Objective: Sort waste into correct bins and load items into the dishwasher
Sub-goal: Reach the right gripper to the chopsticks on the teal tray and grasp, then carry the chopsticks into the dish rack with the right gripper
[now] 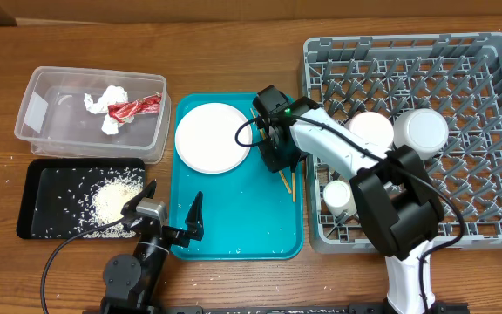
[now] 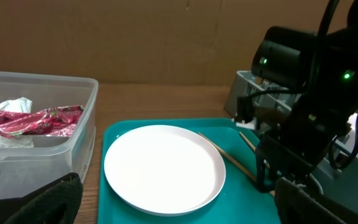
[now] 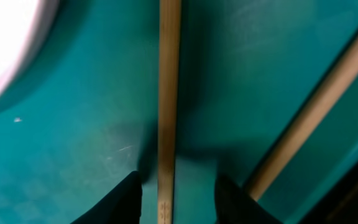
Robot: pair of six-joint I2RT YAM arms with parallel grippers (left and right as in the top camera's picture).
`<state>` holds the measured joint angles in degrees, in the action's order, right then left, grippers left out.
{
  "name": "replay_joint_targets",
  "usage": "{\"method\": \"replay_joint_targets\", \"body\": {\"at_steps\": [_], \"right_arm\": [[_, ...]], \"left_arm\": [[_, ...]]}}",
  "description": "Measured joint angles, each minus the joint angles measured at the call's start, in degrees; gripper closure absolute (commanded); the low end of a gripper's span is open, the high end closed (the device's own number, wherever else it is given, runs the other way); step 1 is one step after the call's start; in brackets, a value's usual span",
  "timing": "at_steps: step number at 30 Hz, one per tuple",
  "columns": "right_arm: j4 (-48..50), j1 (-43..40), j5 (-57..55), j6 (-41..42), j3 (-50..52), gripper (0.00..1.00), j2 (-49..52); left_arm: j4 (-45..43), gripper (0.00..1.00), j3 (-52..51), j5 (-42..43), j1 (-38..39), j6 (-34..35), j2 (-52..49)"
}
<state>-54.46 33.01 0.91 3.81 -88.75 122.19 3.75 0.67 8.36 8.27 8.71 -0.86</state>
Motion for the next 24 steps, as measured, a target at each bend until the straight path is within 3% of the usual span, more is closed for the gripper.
{"method": "replay_joint_targets", "body": {"at_steps": [5, 14, 24], "right_arm": [[0.2, 0.0, 0.2, -0.3, 0.0, 0.96, 0.2], [-2.1, -0.2, 0.2, 5.2, -2.9, 0.96, -1.0], [-6.2, -6.8, -6.1, 10.1, -6.2, 0.96, -20.3]], "left_arm": [[0.0, 0.00, 0.0, 0.0, 0.0, 0.0, 0.0], [0.0, 0.00, 0.0, 0.0, 0.0, 0.0, 0.0], [0.0, 0.00, 0.0, 0.0, 0.0, 0.0, 0.0]]}}
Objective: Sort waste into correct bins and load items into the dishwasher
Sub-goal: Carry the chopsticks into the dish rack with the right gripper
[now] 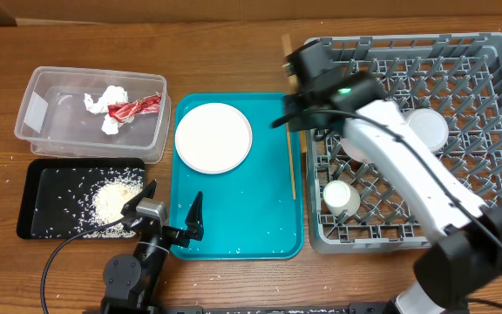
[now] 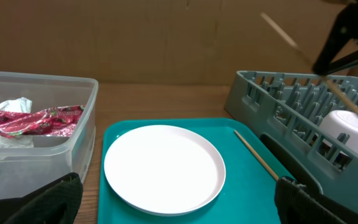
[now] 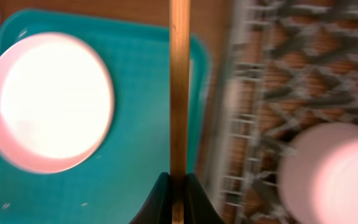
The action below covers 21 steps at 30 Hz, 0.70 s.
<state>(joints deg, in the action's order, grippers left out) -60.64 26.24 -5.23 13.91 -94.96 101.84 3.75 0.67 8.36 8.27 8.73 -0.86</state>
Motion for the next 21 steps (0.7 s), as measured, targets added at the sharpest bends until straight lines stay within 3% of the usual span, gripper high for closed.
{"method": "replay_joint_targets", "body": {"at_steps": [6, 8, 11, 21], "right_arm": [[1.0, -5.9, -2.9, -1.4, 4.0, 0.94, 1.0], [1.2, -5.7, -3.0, -3.1, 6.7, 0.73, 2.3], [1.3, -5.0, -3.1, -4.5, 8.1, 0.55, 3.4], [2.6, 2.4, -3.3, -6.3, 7.9, 0.52, 3.4]], "left_arm": [[0.0, 0.00, 0.0, 0.0, 0.0, 0.0, 0.0], [0.0, 0.00, 0.0, 0.0, 0.0, 0.0, 0.0], [0.0, 0.00, 0.0, 0.0, 0.0, 0.0, 0.0], [0.0, 0.00, 0.0, 0.0, 0.0, 0.0, 0.0]]}}
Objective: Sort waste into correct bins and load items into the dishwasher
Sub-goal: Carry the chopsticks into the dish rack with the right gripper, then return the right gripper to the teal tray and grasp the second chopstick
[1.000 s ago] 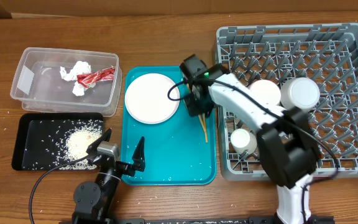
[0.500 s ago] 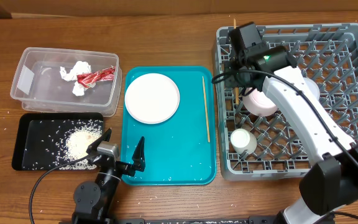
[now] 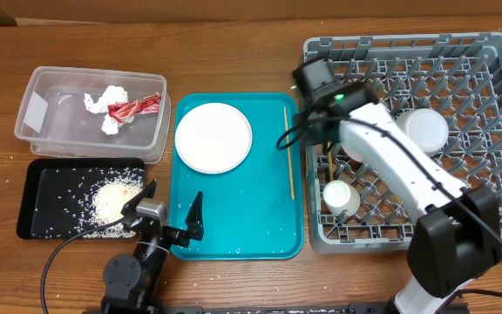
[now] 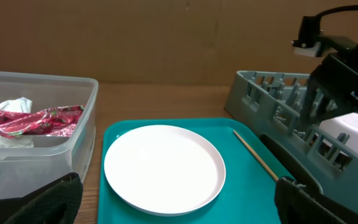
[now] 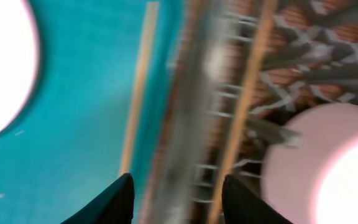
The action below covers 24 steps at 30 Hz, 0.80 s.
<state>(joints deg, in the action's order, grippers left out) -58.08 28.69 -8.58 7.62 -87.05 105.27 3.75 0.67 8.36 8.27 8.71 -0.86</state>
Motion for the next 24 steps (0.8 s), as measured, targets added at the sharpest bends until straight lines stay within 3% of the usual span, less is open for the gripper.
{"method": "replay_joint_targets", "body": {"at_steps": [7, 13, 22, 24], "right_arm": [[8.8, 9.1, 0.3, -0.2, 1.1, 0.54, 0.0], [17.0, 8.0, -1.8, 0.7, 9.6, 0.56, 0.4], [19.3, 7.2, -5.7, 0.7, 10.6, 0.56, 8.7], [19.3, 7.4, -6.1, 0.5, 10.5, 0.62, 9.0]], "left_arm": [[0.0, 0.00, 0.0, 0.0, 0.0, 0.0, 0.0], [0.0, 0.00, 0.0, 0.0, 0.0, 0.0, 0.0], [0.0, 0.00, 0.0, 0.0, 0.0, 0.0, 0.0], [0.0, 0.00, 0.0, 0.0, 0.0, 0.0, 0.0]]}}
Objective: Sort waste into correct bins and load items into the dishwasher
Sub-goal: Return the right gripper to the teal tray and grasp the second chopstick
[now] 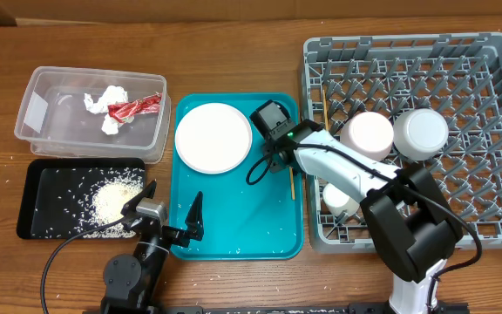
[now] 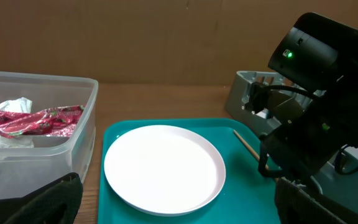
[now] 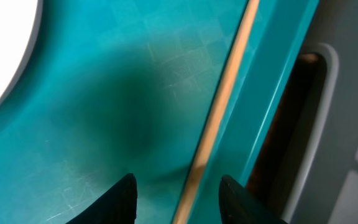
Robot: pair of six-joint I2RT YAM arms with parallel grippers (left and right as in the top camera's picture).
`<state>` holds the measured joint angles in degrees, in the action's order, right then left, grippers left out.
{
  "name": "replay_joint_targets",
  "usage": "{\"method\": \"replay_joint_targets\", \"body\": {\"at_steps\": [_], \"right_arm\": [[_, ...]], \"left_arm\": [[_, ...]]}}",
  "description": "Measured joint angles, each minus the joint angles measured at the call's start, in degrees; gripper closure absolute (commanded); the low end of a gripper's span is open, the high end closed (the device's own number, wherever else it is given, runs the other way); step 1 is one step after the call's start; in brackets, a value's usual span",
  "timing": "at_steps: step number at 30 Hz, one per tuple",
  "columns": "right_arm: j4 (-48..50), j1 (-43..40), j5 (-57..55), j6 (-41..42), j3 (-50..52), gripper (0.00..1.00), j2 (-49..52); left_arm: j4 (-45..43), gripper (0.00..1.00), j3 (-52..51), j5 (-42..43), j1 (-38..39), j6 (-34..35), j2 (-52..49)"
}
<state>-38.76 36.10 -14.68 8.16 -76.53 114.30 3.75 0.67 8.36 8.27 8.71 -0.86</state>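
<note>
One wooden chopstick (image 3: 221, 118) lies along the right side of the teal tray (image 1: 234, 227), close to its raised edge. My right gripper (image 3: 178, 199) is low over the chopstick and open, with a finger on either side of it. In the overhead view the right gripper (image 1: 275, 150) sits just right of the white plate (image 1: 213, 137). The grey dish rack (image 1: 460, 218) holds three white cups, one of them a cup (image 1: 369, 133) beside the arm. My left gripper (image 1: 168, 208) rests open at the tray's front left corner, holding nothing.
A clear bin (image 1: 50, 131) with crumpled tissue and a red wrapper (image 1: 133, 107) stands at the back left. A black tray (image 1: 50, 187) with spilled rice is in front of it. Rice grains dot the teal tray.
My right gripper was open over the rack's left part with a chopstick lying in the rack. Now it is down over the tray, open around the other chopstick. The left arm is unmoved.
My right gripper stood open over two chopsticks on the tray. Then it was shut on one, held above the rack's left edge. Then it was open with that chopstick in the rack. Now it is at the tray again, astride the remaining chopstick.
</note>
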Motion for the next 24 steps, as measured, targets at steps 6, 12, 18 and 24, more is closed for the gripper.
{"method": "replay_joint_targets", "body": {"at_steps": [6, 12, 18, 24], "right_arm": [[-1.2, 0.4, -0.5, -0.7, -0.9, 0.71, 0.6], [-4.5, 0.7, -0.5, -0.7, -2.3, 0.65, 1.5], [-11.4, 1.9, 0.3, -0.7, -6.5, 0.64, 2.7], [-11.5, 4.2, 1.0, -0.8, -11.5, 0.61, 2.6]], "left_arm": [[0.0, 0.00, 0.0, 0.0, 0.0, 0.0, 0.0], [0.0, 0.00, 0.0, 0.0, 0.0, 0.0, 0.0], [0.0, 0.00, 0.0, 0.0, 0.0, 0.0, 0.0], [0.0, 0.00, 0.0, 0.0, 0.0, 0.0, 0.0]]}}
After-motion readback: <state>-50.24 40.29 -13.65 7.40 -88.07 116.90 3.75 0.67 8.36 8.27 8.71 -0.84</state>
